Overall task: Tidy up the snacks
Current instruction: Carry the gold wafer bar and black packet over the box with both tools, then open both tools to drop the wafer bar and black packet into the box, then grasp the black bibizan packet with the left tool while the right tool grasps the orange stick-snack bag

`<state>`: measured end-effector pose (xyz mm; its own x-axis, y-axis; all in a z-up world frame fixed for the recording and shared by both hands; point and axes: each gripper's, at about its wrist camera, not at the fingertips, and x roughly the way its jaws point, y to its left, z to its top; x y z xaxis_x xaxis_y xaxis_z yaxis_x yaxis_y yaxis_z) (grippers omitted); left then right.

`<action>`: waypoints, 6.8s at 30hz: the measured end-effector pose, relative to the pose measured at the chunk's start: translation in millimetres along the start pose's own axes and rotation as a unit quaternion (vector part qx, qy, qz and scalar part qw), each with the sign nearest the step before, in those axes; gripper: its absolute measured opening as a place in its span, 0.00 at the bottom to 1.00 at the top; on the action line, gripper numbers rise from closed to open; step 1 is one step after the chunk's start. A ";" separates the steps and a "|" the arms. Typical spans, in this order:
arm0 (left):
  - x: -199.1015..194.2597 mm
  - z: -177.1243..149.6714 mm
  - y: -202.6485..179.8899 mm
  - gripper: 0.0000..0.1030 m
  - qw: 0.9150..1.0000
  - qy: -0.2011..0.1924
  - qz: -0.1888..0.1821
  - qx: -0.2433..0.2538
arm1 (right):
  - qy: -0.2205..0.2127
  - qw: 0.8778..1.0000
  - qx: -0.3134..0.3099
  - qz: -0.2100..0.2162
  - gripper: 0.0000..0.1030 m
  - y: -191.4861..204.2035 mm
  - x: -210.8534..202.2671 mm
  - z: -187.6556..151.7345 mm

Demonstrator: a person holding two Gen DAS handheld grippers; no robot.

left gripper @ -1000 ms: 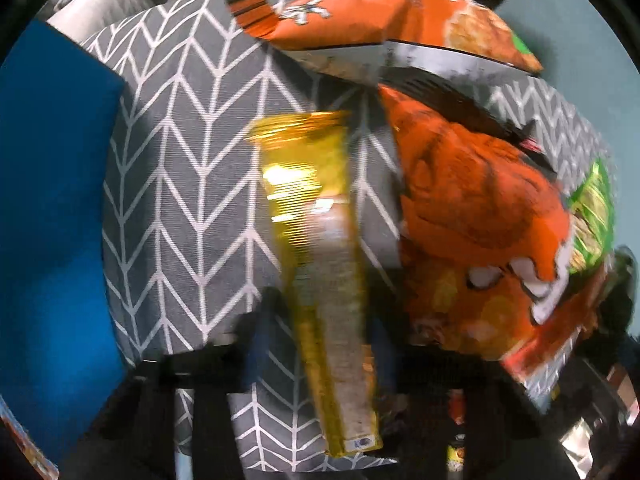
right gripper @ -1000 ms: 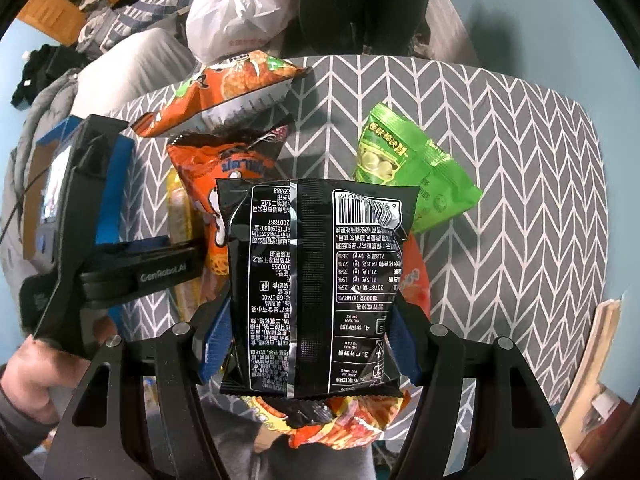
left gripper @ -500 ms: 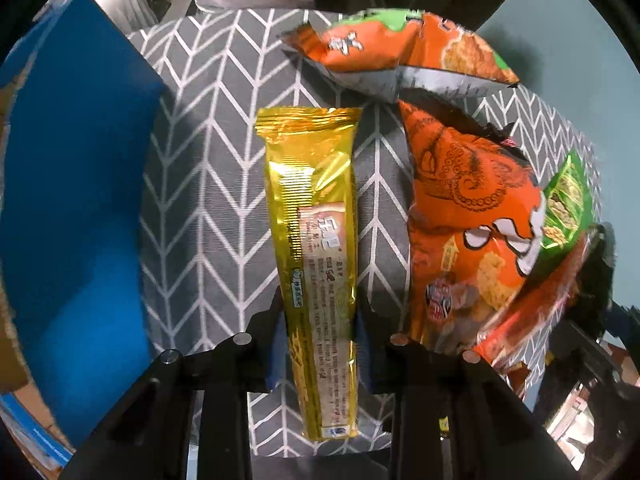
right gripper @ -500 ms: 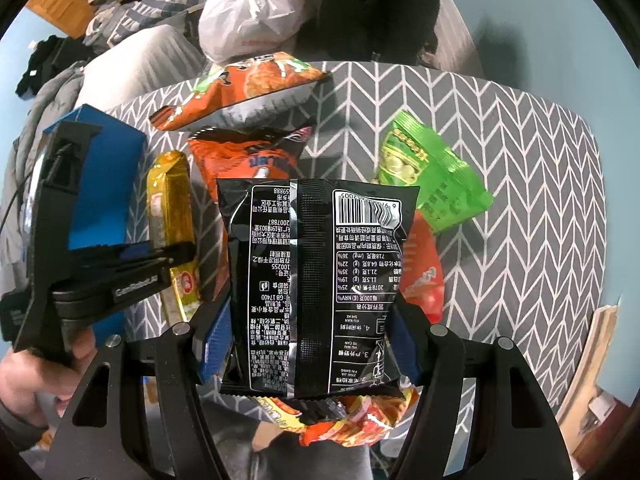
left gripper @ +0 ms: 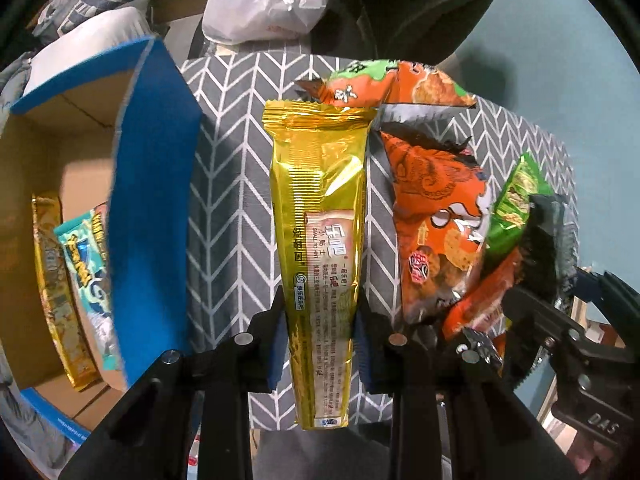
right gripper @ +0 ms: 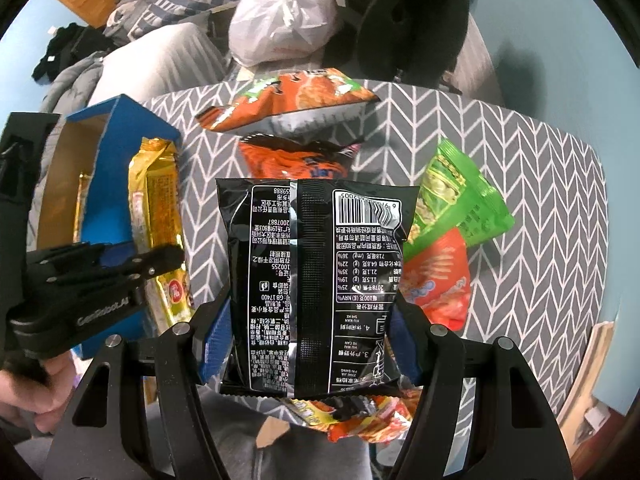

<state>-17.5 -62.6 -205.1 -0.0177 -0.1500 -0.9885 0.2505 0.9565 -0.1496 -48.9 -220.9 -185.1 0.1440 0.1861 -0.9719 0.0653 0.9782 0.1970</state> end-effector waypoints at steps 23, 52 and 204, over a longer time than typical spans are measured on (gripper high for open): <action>-101.3 -17.8 76.2 0.28 0.997 -0.048 -0.019 -0.061 | -0.025 0.997 -0.065 0.046 0.66 78.4 -32.1 17.0; -119.1 -27.8 224.2 0.28 0.984 -0.070 0.019 -0.160 | 0.012 0.977 -0.195 0.088 0.66 248.4 30.0 51.8; 99.7 -70.1 -161.5 0.83 0.990 0.121 -0.001 0.071 | 0.036 0.996 -0.065 0.057 0.51 -134.4 44.9 -143.2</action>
<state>-127.5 -214.5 -281.0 -0.2449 -0.0717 -0.9669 0.3833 0.9089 -0.1645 -192.5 -330.9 -273.7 0.0710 0.2975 -0.9521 -0.0772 0.9533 0.2921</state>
